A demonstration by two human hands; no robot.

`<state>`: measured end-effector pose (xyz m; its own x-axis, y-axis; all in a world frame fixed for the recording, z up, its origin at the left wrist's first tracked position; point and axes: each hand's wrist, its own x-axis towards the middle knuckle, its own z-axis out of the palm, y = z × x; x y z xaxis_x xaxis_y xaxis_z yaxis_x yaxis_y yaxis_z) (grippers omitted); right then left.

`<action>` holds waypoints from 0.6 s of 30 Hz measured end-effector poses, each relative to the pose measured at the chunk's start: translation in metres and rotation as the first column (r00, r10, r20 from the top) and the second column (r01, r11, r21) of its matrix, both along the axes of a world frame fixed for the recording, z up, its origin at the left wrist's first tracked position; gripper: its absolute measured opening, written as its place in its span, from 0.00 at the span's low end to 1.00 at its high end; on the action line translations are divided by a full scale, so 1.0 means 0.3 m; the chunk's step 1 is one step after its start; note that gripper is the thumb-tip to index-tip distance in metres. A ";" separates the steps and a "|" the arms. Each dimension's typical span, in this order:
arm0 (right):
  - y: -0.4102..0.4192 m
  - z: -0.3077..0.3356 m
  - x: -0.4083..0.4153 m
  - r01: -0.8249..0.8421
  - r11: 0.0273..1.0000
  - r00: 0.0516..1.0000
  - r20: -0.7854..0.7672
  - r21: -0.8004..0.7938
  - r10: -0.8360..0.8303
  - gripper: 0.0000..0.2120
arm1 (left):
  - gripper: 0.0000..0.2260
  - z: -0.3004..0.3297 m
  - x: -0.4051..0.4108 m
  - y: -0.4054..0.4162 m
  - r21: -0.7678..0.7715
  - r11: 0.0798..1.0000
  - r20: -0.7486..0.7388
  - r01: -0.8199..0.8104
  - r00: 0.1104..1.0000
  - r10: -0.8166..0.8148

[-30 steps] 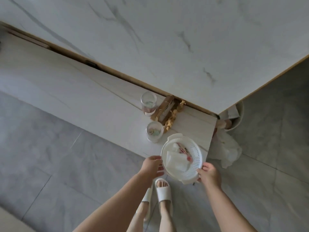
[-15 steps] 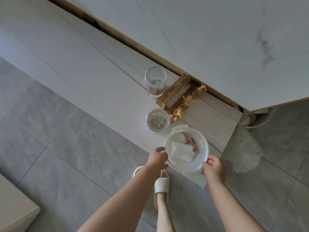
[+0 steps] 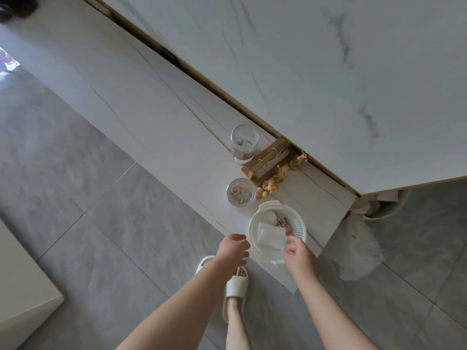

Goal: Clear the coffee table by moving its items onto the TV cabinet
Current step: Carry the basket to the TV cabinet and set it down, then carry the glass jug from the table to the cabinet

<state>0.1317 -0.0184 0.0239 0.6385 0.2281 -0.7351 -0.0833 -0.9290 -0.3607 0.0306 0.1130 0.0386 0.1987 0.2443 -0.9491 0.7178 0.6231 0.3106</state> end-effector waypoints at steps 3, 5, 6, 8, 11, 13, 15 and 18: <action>0.075 0.151 -0.041 -0.186 0.981 0.982 -0.003 0.056 0.187 0.18 | 0.17 0.130 -0.055 0.017 0.089 0.994 0.004 0.063 0.998 -0.064; 0.128 0.250 -0.076 -0.316 0.944 0.949 0.041 0.094 0.313 0.16 | 0.17 0.215 -0.104 0.033 0.166 0.978 -0.006 0.122 0.992 -0.123; 0.154 0.294 -0.095 -0.380 0.919 0.925 0.069 0.103 0.374 0.15 | 0.17 0.254 -0.133 0.043 0.208 0.965 -0.016 0.157 0.987 -0.157; 0.207 0.376 -0.138 -0.499 0.861 0.865 0.124 0.100 0.486 0.15 | 0.16 0.325 -0.205 0.067 0.296 0.929 -0.042 0.221 0.975 -0.218; 0.289 0.480 -0.224 -0.647 0.757 0.758 0.193 0.094 0.624 0.15 | 0.15 0.429 -0.343 0.112 0.397 0.878 -0.101 0.268 0.963 -0.249; 0.345 0.539 -0.293 -0.727 0.683 0.678 0.220 0.068 0.701 0.16 | 0.16 0.492 -0.448 0.140 0.454 0.852 -0.141 0.263 0.965 -0.223; 0.401 0.589 -0.371 -0.790 0.610 0.604 0.228 0.051 0.764 0.16 | 0.16 0.547 -0.558 0.163 0.499 0.833 -0.166 0.240 0.970 -0.180; 0.479 0.651 -0.501 -0.873 0.487 0.478 0.251 0.030 0.842 0.15 | 0.15 0.618 -0.727 0.191 0.537 0.820 -0.201 0.200 0.974 -0.107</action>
